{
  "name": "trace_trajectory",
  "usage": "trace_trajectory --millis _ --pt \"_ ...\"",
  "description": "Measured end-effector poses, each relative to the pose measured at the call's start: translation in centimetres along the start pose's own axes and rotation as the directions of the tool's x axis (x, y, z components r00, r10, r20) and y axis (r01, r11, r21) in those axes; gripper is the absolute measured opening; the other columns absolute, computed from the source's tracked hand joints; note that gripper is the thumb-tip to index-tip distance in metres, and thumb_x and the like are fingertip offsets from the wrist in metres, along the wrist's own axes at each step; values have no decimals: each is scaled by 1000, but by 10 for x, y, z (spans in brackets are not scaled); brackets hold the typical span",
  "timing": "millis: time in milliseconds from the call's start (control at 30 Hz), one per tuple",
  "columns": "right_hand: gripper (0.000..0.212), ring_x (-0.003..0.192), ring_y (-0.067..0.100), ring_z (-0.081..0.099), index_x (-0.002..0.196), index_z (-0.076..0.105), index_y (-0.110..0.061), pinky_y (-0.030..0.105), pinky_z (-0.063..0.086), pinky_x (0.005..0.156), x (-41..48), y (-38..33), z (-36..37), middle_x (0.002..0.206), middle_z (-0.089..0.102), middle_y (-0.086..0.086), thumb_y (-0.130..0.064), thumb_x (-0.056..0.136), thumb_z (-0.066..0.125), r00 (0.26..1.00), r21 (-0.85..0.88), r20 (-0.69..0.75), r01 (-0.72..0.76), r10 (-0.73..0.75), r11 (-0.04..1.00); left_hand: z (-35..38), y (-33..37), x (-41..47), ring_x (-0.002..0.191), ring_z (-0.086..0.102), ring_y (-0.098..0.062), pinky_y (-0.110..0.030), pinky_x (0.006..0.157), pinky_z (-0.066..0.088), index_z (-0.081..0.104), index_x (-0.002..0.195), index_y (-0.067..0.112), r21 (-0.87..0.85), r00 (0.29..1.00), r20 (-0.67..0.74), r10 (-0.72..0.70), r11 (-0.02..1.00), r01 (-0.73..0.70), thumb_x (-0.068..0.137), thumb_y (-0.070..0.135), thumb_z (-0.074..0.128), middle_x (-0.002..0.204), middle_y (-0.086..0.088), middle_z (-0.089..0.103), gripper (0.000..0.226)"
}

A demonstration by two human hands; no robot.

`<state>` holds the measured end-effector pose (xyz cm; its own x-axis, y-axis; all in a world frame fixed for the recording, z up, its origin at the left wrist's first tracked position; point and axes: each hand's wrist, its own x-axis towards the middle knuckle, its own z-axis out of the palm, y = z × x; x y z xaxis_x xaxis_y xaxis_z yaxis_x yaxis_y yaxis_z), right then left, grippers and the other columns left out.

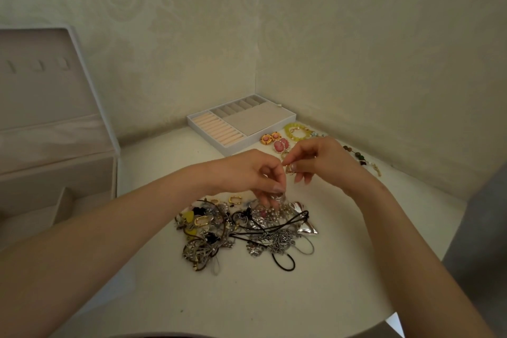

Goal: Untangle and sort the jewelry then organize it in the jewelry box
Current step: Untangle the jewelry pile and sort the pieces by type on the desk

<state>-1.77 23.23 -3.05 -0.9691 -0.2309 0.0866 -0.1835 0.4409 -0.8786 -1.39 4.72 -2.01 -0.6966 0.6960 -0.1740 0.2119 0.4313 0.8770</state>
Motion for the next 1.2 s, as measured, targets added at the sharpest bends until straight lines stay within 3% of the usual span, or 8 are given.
trace_trajectory --millis 100,300,400,567,667,800,967,1200 --pt "21 46 7 61 77 67 -5 17 48 46 0 0 -1 50 62 -5 15 81 61 1000 48 -11 8 -8 999 -5 -3 0 76 67 -9 -17 67 52 61 92 6 -11 1000 -6 -4 1000 4 87 -4 60 94 -9 66 11" --pt "16 49 9 62 86 66 0 18 47 46 0 1 -3 55 65 -6 14 82 61 999 131 7 38 -39 991 -14 -6 1 83 68 -14 -29 85 51 56 94 9 -6 998 -35 -59 998 58 82 -8 63 95 -9 73 22" --pt "17 55 13 64 81 65 -4 19 49 50 -3 -2 -6 63 69 1 12 81 62 994 185 104 15 -35 983 -16 -6 -1 81 68 -15 -21 78 53 57 90 8 -10 993 -107 -40 999 39 80 -8 65 94 -10 73 20" --pt "13 76 14 66 80 67 -8 26 52 69 -6 -2 -1 89 72 15 5 79 67 955 47 295 -16 1 999 -14 -7 1 73 65 -13 -18 70 55 63 88 3 -8 964 -264 -35 999 33 75 -10 70 90 -14 68 20" --pt "15 78 17 66 80 67 -6 28 51 76 -6 -3 4 86 71 17 9 78 66 948 67 319 -16 -6 998 -14 -7 2 70 65 -13 -15 68 54 65 86 -3 -8 941 -334 -50 999 51 75 -7 71 85 -15 68 13" --pt "20 65 11 66 76 65 -5 20 54 68 -5 -5 8 71 70 7 14 77 65 963 113 269 -12 -19 993 -12 -7 2 62 66 -10 -17 61 55 64 78 1 -7 930 -363 -58 998 60 79 -5 68 72 -6 66 7" --pt "16 59 10 66 77 61 -3 19 50 59 -4 -5 10 62 70 0 13 78 65 983 138 183 8 -34 990 -11 -3 0 50 56 3 -10 48 41 60 77 9 88 932 -361 -22 994 58 83 1 66 67 -1 64 12" --pt "21 55 9 64 73 60 -6 19 44 57 -2 -5 8 58 68 0 15 76 65 992 133 122 6 -23 991 -12 -3 -2 61 68 -12 -22 65 58 56 81 -1 -161 939 -335 -75 987 21 80 -10 65 75 -15 66 12"
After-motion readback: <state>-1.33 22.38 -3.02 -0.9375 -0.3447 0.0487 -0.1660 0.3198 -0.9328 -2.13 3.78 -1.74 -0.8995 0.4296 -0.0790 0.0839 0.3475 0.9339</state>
